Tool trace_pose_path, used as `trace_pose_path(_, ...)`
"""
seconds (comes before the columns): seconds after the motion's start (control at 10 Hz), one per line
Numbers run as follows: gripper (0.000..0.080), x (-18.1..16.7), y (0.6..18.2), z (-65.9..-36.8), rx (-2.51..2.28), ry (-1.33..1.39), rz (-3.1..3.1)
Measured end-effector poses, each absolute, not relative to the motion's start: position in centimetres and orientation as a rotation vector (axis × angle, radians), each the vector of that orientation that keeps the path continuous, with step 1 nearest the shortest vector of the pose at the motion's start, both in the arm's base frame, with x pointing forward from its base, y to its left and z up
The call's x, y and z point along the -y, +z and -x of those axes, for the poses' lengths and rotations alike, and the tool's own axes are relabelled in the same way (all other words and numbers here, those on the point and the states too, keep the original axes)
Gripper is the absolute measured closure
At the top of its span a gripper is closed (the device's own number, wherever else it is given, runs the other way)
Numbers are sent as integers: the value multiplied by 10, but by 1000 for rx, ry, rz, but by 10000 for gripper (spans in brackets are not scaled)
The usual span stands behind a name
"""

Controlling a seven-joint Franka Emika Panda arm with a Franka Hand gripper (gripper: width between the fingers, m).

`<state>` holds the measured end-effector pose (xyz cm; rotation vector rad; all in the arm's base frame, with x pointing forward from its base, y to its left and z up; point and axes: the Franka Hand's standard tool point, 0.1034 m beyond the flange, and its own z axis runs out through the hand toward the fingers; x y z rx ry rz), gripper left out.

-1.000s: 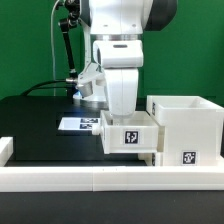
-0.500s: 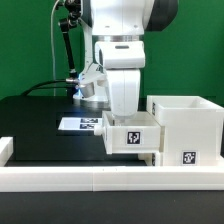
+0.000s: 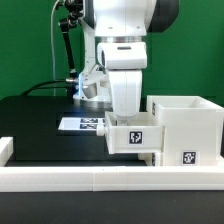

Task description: Assemble drawer

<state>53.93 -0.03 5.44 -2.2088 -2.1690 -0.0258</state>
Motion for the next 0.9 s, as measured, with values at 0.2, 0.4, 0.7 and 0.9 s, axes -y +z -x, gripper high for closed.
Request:
trace_pose_path(0.2,758,0,55,-540,2170,-27,2208)
trace_pose_path(0.4,758,-4,55,-540,2177,-32,2202)
trace_pose_path(0.7,758,-5,55,-540,2178,-32,2201)
trace_pose_path(0.9,758,-11,55,-542,2195,-43,2191)
